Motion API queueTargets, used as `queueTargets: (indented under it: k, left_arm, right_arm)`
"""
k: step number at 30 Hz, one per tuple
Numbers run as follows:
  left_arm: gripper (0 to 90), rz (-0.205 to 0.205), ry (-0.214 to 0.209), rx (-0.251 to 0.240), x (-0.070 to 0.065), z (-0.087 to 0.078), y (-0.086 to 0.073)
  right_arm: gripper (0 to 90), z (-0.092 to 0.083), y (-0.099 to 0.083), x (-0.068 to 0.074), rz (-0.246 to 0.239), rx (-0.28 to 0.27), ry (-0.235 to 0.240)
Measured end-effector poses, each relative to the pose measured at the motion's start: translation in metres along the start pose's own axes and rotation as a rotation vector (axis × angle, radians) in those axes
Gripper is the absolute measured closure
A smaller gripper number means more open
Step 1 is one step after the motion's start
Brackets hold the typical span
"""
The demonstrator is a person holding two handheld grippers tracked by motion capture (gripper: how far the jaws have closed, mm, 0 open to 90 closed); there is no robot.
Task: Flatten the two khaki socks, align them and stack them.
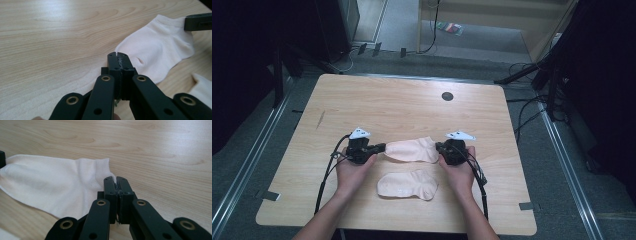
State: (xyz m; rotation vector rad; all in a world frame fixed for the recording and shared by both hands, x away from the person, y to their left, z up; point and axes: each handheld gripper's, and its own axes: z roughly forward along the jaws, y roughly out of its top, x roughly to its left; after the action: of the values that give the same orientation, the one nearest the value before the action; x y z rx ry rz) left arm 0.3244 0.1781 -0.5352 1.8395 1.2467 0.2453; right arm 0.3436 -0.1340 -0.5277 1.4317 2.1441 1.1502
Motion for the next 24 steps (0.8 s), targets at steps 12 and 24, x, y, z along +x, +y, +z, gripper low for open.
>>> queueTargets:
  k: [12, 24]
  left_arm:
    - [90.0, 0.001, -0.075, -0.049, -0.009, -0.043, -0.012]
    - [90.0, 0.001, -0.114, -0.054, -0.022, -0.070, -0.035]
  right_arm:
    - [88.6, -0.043, -0.002, 0.015, 0.000, -0.036, 0.052]
    - [88.7, -0.077, -0.024, 0.032, -0.002, -0.043, 0.109]
